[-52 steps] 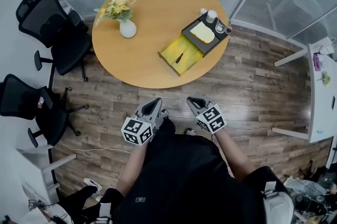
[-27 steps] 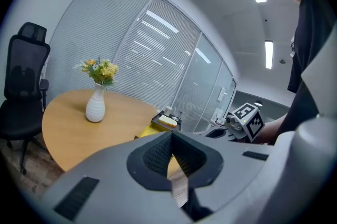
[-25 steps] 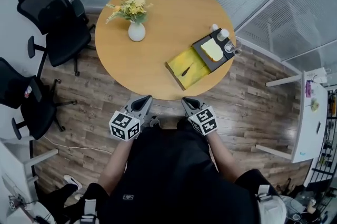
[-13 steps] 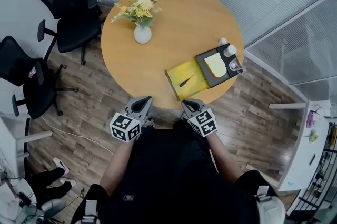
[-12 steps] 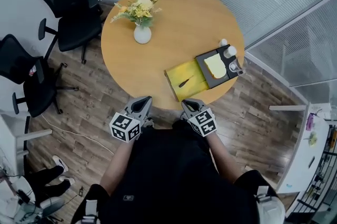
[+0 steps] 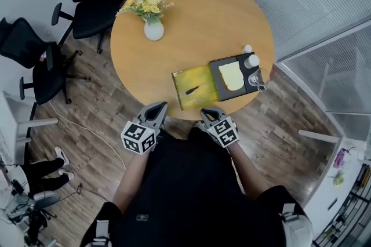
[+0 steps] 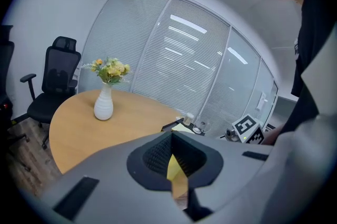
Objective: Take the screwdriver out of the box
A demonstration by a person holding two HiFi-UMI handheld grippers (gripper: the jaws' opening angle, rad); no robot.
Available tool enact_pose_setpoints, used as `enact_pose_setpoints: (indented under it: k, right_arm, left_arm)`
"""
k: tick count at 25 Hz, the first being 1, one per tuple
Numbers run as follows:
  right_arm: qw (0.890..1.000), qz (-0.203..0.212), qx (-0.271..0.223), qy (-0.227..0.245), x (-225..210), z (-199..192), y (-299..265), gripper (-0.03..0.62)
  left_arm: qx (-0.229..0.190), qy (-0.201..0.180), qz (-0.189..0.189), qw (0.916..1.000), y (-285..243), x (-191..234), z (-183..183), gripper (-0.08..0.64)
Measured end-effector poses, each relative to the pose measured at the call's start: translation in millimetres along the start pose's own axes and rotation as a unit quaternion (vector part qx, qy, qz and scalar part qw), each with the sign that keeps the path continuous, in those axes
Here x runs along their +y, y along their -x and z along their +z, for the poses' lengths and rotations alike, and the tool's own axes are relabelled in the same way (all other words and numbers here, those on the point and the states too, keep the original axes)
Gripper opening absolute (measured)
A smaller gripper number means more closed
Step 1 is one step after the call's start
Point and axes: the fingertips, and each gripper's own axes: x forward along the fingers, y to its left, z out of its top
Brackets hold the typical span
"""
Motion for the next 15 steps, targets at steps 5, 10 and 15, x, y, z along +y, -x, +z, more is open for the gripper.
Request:
enact_pose_setpoints:
  k: [5,10,15]
  right_arm:
    - [0.998,0.031,0.024,0.042,-17.5,-4.1,-3.7,0.008]
    - [0.990,0.038,0.036,0.128,-24.7,8.9,-25.8,0.008]
    - [0.970,0.074,0.060,0.223,-21.0,24.9,-49.3,0.009]
  left_arm:
    - [-0.006,0.019,0.009,0.9998,-15.2,-24.6,-6.4,0.006]
    - [-0.013,0.028,-0.006,0.9995,-17.5,-23.9,-2.7,0.006]
    - [-0.017,0.030,-0.027,0.9990,-24.0,-11.6,3.6,0.006]
